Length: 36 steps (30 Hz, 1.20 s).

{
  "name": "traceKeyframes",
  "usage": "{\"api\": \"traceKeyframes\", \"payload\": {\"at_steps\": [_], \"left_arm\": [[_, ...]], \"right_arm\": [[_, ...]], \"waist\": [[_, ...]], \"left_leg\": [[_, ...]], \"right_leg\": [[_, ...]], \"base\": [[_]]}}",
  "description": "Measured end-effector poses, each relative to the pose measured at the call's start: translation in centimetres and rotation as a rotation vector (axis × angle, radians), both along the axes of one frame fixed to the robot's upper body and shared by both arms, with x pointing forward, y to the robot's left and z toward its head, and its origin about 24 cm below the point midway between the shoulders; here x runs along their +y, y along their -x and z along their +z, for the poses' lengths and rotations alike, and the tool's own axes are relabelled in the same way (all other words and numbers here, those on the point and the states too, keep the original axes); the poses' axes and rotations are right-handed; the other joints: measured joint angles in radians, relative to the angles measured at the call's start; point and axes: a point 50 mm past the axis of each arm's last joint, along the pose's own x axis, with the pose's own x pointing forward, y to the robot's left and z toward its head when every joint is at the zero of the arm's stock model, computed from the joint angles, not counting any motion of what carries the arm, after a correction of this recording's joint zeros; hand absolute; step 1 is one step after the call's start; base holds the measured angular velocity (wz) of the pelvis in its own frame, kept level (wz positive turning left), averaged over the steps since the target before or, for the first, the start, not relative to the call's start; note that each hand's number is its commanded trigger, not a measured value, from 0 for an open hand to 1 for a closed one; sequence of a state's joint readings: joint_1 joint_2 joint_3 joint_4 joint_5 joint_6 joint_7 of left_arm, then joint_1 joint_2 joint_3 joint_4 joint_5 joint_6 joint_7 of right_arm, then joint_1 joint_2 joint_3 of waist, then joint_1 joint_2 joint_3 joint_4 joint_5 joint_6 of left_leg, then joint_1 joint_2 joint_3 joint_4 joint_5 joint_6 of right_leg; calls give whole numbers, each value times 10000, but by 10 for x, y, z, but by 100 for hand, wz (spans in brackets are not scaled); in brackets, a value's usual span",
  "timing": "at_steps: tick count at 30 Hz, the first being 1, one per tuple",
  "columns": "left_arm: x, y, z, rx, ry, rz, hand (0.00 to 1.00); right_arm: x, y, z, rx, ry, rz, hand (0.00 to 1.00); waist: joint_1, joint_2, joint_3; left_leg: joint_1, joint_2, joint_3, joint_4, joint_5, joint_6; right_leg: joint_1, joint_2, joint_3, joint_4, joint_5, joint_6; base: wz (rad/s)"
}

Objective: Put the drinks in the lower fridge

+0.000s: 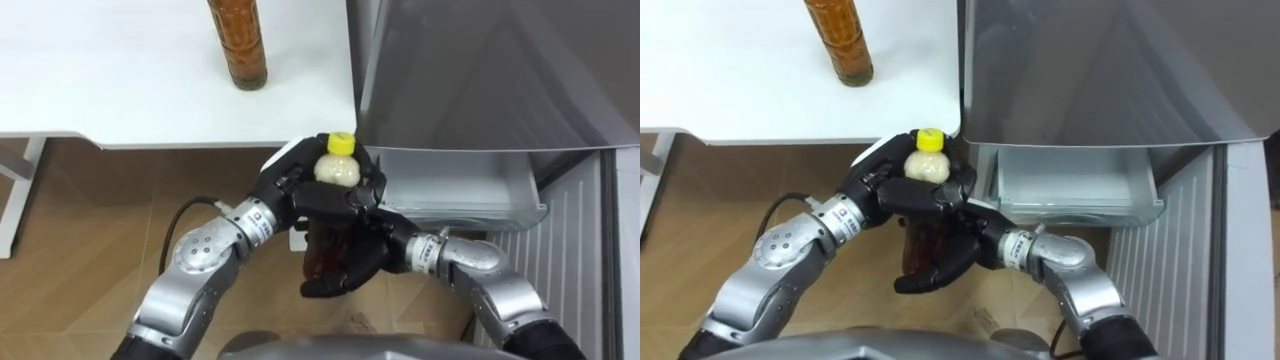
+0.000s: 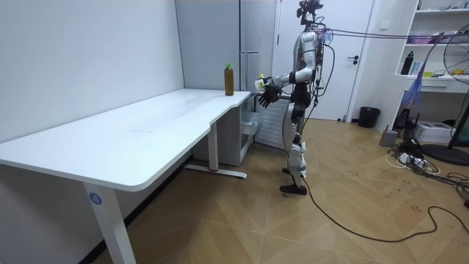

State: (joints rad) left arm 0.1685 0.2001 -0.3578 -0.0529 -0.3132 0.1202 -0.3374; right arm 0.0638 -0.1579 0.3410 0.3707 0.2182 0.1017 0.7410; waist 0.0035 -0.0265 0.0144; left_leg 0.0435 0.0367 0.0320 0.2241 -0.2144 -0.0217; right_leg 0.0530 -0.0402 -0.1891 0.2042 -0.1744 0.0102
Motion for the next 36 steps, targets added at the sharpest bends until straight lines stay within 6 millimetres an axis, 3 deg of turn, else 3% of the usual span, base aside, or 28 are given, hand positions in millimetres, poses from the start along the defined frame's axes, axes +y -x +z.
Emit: {"api": "traceKeyframes", "payload": {"at_steps": [20, 22, 36], "left_arm": [[0, 1, -5, 402, 404, 304, 99], [0, 1, -5, 410, 421, 336, 0], [6, 0, -7, 542, 463, 622, 0]], "right_arm": [[1, 2, -1, 63, -24, -46, 100], [1, 2, -1, 65, -31, -68, 100], [-2, 2, -1, 184, -152, -258, 100]], "waist": [[-1, 3, 2], [-1, 3, 2], [-6, 1, 2]], "left_leg": [[-2, -4, 0, 3, 0, 0], [-2, -4, 0, 3, 0, 0], [-7, -7, 1, 3, 0, 0]], "right_leg": [[-1, -3, 2, -4, -1, 0], [-1, -2, 2, -4, -1, 0], [-7, -4, 3, -8, -2, 0]], "base": [[0], [0], [0]]}}
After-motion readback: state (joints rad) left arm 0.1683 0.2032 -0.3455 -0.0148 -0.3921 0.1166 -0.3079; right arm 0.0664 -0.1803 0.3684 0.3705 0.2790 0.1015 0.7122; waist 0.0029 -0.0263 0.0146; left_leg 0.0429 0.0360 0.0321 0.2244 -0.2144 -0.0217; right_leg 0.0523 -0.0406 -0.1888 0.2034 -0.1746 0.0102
